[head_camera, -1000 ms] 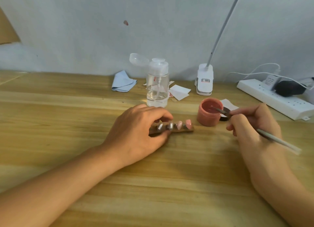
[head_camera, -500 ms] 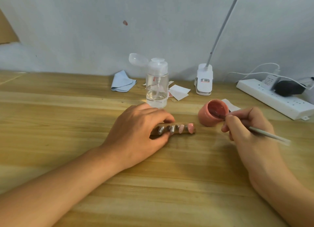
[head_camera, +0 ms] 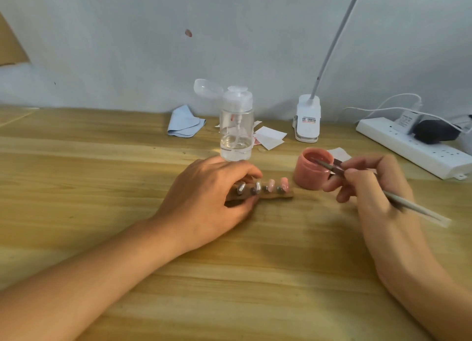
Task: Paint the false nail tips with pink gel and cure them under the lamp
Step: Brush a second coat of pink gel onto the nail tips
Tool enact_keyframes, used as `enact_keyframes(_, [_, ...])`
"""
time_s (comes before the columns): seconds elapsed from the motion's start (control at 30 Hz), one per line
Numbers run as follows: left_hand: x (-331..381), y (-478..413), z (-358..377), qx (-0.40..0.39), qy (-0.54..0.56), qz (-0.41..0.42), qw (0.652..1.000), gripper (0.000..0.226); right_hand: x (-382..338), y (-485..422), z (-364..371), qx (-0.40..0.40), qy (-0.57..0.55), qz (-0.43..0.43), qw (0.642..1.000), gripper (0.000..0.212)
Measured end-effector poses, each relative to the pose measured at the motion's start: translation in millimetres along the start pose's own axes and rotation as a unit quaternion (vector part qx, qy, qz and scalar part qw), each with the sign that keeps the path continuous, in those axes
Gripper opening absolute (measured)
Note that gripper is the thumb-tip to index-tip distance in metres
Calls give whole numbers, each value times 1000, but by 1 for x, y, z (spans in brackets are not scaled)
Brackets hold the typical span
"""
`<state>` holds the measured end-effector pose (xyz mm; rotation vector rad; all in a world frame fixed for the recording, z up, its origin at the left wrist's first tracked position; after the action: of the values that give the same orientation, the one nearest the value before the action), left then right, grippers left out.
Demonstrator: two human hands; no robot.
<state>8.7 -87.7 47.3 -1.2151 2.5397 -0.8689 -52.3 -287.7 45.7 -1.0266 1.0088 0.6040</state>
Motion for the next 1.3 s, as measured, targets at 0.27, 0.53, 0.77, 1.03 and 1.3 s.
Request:
enact_keyframes(0.27, [2, -1, 1, -2, -9, 17, 1000, 19, -38, 31, 34, -140, 153, -161, 965, 8])
enact_keyframes(0.53, [3, 0, 2, 3, -5, 29, 1000, 16, -40, 37, 45, -157, 260, -193, 933, 11])
enact_keyframes(0.77, [2, -1, 2, -1, -8, 22, 1000, 17, -37, 35, 41, -138, 259, -191, 937, 12])
enact_keyframes(1.03, [3, -1, 1, 1, -3, 25, 1000, 17, -35, 36, 46, -161, 279, -196, 926, 8])
enact_keyframes(1.3, [3, -1, 2, -5, -7, 22, 1000, 18, -35, 37, 44, -168, 247, -203, 933, 11])
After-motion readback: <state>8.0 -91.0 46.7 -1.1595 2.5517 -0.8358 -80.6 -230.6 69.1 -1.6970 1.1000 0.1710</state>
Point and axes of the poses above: each hand's wrist, its own y-axis away from the middle knuckle, its own z-axis out of the palm, x = y × z, the point moved 8 cm from there along -y, towards the middle knuckle, and after that the axes turned 14 degrees about -y, right-handed, at the moved point
